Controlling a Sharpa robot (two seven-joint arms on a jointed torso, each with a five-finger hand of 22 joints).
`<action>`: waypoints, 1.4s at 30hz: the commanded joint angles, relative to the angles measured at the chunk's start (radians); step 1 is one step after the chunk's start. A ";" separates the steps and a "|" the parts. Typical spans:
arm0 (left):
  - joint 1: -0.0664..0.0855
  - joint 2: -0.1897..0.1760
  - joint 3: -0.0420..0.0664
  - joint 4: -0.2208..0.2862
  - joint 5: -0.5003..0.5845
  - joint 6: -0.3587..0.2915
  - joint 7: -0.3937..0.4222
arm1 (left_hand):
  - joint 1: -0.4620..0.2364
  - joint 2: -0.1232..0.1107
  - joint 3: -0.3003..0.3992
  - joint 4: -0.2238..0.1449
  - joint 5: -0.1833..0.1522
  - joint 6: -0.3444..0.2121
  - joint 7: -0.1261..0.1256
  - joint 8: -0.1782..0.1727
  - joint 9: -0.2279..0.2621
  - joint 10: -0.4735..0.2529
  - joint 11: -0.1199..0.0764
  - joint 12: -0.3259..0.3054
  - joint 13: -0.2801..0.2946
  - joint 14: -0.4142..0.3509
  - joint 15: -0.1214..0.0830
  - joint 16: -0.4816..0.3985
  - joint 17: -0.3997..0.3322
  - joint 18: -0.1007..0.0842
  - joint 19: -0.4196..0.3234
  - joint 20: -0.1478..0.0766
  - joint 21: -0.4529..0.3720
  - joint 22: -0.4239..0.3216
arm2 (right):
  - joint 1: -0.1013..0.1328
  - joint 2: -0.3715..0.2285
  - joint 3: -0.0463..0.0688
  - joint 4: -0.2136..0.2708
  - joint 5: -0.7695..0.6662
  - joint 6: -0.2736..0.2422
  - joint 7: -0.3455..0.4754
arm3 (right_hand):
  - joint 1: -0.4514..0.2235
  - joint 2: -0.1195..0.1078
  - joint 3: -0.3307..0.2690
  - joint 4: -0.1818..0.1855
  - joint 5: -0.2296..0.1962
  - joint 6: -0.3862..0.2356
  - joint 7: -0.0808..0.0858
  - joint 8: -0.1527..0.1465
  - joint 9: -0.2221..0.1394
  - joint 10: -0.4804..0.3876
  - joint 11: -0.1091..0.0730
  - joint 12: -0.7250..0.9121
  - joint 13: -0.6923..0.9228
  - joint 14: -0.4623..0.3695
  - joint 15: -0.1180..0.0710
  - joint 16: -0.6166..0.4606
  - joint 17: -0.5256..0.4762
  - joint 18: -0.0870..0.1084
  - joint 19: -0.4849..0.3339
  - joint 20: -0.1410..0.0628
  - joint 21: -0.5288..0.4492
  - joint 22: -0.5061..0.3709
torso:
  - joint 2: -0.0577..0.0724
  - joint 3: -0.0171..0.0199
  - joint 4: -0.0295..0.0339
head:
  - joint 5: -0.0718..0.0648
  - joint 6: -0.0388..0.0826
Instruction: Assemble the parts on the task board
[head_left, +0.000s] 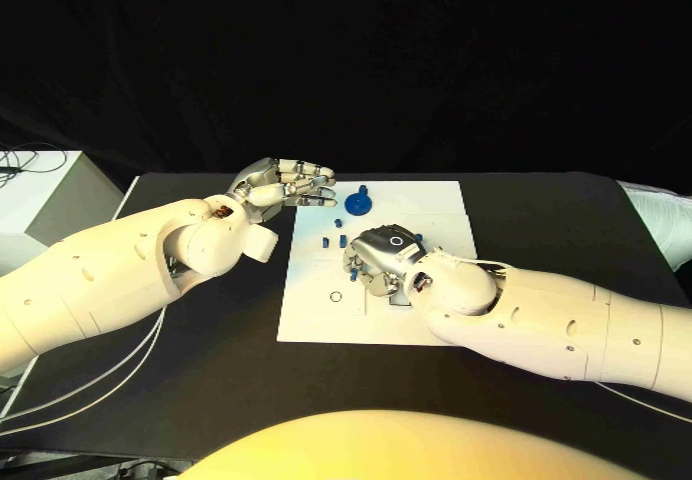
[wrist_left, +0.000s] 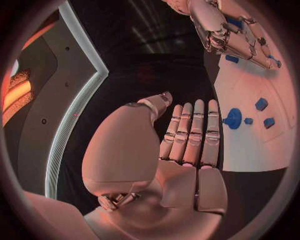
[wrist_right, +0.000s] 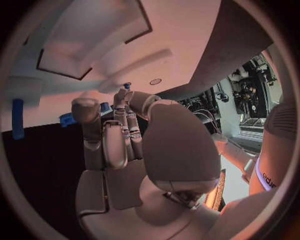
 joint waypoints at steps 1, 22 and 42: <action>0.000 0.000 0.001 0.004 0.006 0.013 0.003 | 0.011 0.001 -0.005 -0.001 -0.002 0.005 0.001 0.003 -0.001 -0.007 -0.002 0.005 0.000 0.000 0.001 0.004 0.001 0.006 0.005 0.001 -0.006 -0.001 | -0.003 0.003 -0.001 -0.004 -0.019 0.013 -0.002 | -0.005 0.006 0.000 -0.005 0.005 0.005 0.004 0.002 0.001 0.002 -0.004 0.002 0.001 0.037 -0.008 -0.005 -0.001 -0.013 -0.001 -0.009 0.002 0.001 | 0.000 -0.0001 0.0009 | 0.000 0.000; 0.000 -0.005 0.001 0.006 0.006 0.013 0.000 | 0.011 0.001 -0.005 -0.001 -0.002 0.005 0.001 0.003 -0.001 -0.007 -0.002 0.005 0.000 0.000 0.001 0.004 0.001 0.006 0.005 0.001 -0.006 -0.001 | -0.007 -0.004 -0.008 0.002 -0.011 0.025 0.023 | -0.057 -0.034 0.000 -0.008 0.009 -0.069 0.035 -0.052 -0.017 -0.129 0.036 -0.037 -0.040 0.040 0.026 0.005 0.007 -0.012 -0.022 0.016 -0.018 0.002 | -0.001 -0.0002 -0.0011 | 0.004 0.000; 0.000 -0.010 0.001 0.006 0.006 0.021 -0.009 | 0.011 0.001 -0.005 0.000 -0.002 0.005 0.001 0.004 -0.001 -0.009 -0.002 0.007 0.000 -0.001 0.002 0.004 0.003 0.006 0.006 0.002 -0.008 -0.004 | -0.007 -0.026 -0.009 0.016 0.003 -0.046 0.014 | -0.046 -0.047 -0.057 -0.022 0.012 -0.152 0.036 -0.115 -0.038 -0.263 0.055 -0.034 -0.080 0.010 0.042 -0.036 -0.055 0.011 -0.074 0.037 -0.140 -0.064 | -0.001 -0.0001 -0.0007 | -0.002 0.000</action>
